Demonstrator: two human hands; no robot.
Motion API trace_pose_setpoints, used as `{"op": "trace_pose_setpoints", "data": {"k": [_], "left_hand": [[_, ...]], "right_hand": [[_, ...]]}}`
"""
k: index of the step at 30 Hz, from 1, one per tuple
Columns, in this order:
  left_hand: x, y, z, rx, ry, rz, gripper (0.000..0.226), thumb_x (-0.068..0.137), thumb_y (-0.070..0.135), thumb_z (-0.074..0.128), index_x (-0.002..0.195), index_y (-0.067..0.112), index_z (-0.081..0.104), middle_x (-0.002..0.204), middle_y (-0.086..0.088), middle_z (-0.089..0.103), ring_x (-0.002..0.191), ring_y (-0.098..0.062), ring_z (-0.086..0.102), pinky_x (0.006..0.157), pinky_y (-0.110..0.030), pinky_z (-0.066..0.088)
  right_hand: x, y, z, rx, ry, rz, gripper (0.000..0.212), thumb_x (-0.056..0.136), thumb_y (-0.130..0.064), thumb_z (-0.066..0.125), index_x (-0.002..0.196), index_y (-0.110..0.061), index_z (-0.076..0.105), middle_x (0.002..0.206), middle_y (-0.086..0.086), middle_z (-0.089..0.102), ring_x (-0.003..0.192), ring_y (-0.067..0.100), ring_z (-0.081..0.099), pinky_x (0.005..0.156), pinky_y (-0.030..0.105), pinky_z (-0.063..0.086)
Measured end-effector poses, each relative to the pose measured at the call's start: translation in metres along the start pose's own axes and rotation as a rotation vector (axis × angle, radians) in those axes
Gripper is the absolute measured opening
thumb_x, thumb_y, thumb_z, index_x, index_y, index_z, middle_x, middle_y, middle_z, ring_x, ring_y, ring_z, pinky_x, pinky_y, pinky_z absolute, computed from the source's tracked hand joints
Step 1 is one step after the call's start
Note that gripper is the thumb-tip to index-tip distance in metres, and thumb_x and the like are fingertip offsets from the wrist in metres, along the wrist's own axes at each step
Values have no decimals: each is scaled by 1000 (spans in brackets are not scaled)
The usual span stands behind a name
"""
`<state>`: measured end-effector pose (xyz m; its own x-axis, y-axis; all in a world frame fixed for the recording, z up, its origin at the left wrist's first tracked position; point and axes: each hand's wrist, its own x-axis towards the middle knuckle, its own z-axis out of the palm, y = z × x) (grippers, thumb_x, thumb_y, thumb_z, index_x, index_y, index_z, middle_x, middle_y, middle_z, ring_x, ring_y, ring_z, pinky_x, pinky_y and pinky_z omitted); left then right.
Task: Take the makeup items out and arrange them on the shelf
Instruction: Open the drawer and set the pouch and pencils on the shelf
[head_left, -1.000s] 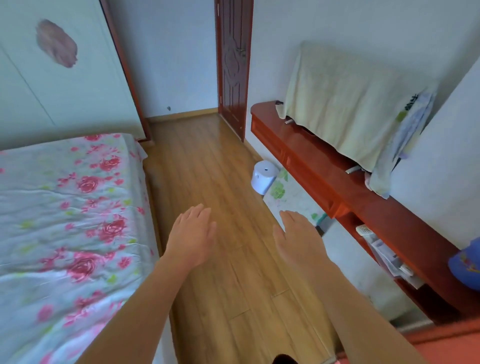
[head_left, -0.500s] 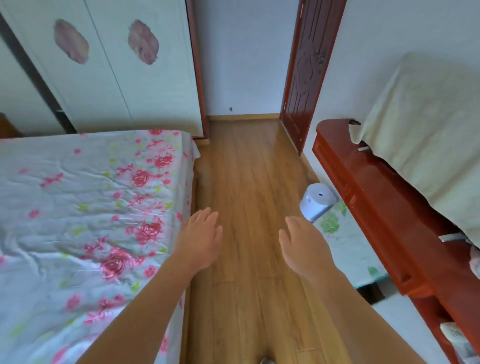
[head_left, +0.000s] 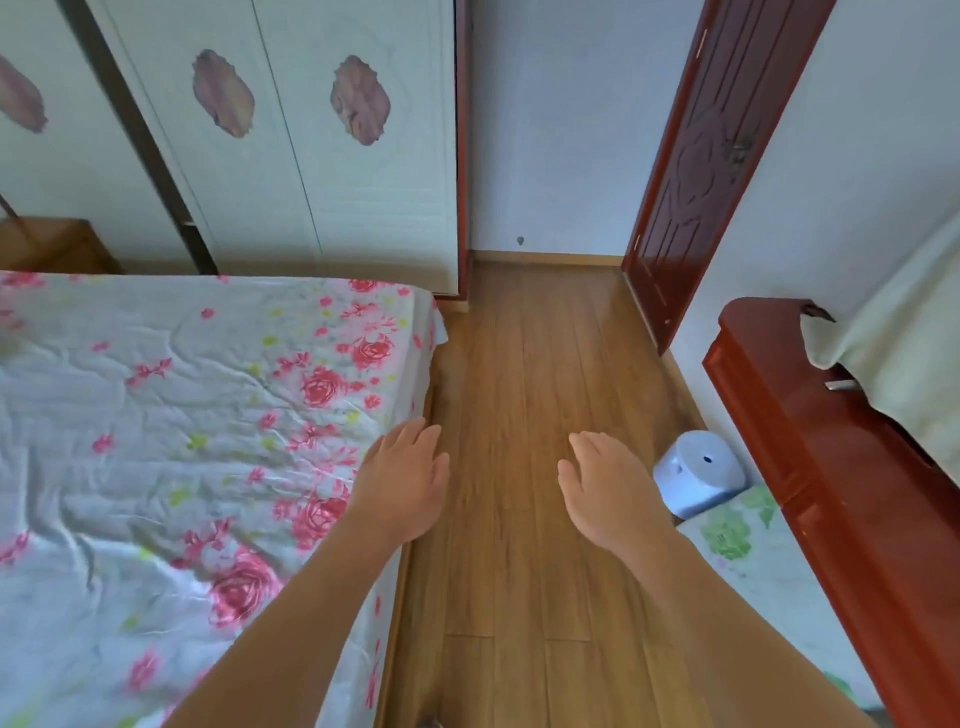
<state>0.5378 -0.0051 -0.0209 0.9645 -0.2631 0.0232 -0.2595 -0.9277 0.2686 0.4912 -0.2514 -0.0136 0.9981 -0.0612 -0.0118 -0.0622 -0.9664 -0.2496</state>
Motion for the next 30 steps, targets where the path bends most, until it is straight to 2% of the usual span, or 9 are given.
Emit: {"op": "trace_pose_setpoints", "data": {"k": [5,10,20,24,30], "left_hand": [[74,-23,-3,-9,-29,37,50,105,36,28,150,17,36,157,-3,35,146,-21,31,121,-41,27],[141,-30,-5,-15,-54,71,50,106,40,27,152,22,32,160,2,32,148,-19,27,121,-38,25],[279,-21,0,-11,-53,62,48,106,39,29,151,23,35,157,4,34,146,-17,30,119,-34,25],[328,-14,-1,-19,-42,66,47,106,37,29,150,23,35,156,5,35,145,-16,31,118,-32,25],[412,-12,4,-16,-83,100,48,105,41,29,150,25,36,158,5,34,147,-17,29,120,-35,25]], "right_hand": [[62,-13,2,-13,30,75,52,103,-45,29,149,-20,36,155,-2,36,144,17,30,118,33,22],[114,-11,1,4,18,130,52,103,-45,29,149,-21,36,155,-3,36,144,17,29,119,33,22],[254,27,-3,15,16,126,50,103,-43,29,147,-21,39,151,-5,40,141,15,32,117,31,22],[307,41,-8,20,-8,116,52,103,-44,28,149,-21,36,155,-4,35,144,16,28,120,34,21],[368,68,-21,48,22,200,51,103,-45,29,149,-24,36,156,-6,34,145,15,27,119,32,19]]}}
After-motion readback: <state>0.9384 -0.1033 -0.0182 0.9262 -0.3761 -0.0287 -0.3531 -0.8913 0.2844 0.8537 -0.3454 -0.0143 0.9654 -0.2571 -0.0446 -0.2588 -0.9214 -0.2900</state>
